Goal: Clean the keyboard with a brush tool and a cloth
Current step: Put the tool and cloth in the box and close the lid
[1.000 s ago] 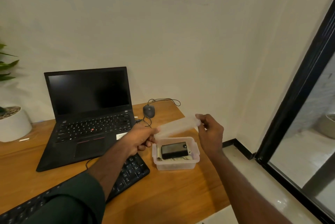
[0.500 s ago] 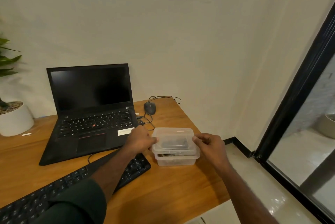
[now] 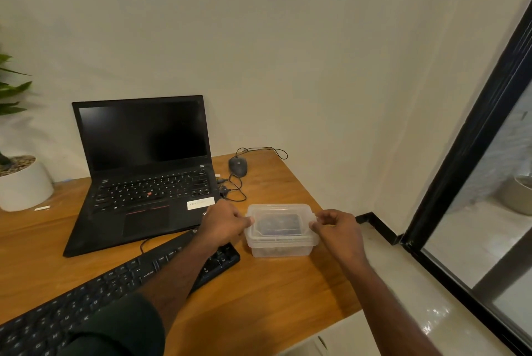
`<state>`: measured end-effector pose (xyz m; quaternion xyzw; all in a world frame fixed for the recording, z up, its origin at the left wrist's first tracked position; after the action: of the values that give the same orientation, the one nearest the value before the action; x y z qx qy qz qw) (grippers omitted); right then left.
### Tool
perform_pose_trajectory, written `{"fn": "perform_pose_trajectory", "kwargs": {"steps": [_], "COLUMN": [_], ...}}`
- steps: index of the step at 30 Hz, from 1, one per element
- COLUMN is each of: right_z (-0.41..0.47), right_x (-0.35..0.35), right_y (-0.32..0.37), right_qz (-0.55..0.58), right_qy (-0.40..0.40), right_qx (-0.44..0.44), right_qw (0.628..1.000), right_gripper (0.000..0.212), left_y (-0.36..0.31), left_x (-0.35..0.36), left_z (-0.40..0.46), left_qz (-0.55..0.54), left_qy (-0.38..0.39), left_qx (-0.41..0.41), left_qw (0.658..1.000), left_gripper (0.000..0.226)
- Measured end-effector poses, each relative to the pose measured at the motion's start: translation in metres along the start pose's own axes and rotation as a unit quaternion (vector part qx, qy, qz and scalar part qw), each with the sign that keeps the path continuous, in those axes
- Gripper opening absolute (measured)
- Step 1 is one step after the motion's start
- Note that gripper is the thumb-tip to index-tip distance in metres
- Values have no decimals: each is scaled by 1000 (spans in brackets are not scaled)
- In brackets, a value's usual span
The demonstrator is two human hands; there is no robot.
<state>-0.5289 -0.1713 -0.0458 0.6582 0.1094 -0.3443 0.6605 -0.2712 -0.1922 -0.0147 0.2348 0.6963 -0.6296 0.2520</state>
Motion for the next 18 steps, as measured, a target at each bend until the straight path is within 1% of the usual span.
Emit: {"fn": "perform_pose_trajectory", "kwargs": {"steps": [4,6,8,9,11,13,16,18], "right_z": [0,3,4,3,1,0,2,4], "right_x": [2,4,5,5,3,0,-3,-4], "right_y": [0,-6,-12,-14,-12,-9,-5,-3], "right_qz": [5,26,109,157,206,200,186,156], "right_qy": [-8,1,37,65,108,132,168,187], "right_qx": [14,33,82,112,152,172,186,185], "right_qw": [1000,999,990,979,961,956,950,952], "right_gripper": [27,23,17,14,12,13,20,23], "left_y": [-6,-4,1,4,7,9,10,10], "left_x": [1,2,4,5,7,8,8,8], "left_z": [-8,-9,-9,-9,-9,-8,-6,-4], "left_qz": [21,23,-11,-41,-97,-125,-117,-122], "left_qy": [-16,-22,-21,-18,-5,17,71,105], "left_qx": [11,0,-28,-44,-76,-102,-135,-149], "left_qw": [1000,999,999,998,992,987,981,976], "left_gripper": [27,28,30,30,30,30,32,34]}}
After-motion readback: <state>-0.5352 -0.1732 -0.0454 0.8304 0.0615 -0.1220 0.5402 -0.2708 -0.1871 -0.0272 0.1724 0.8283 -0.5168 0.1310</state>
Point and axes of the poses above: each hand's wrist, its own z-axis towards the middle knuckle, its own x-axis out of the palm, y = z × x, the point moved 2 cm from there along z, towards the middle knuckle, and after that the axes turned 5 degrees about -z, right-handed, at the moved point
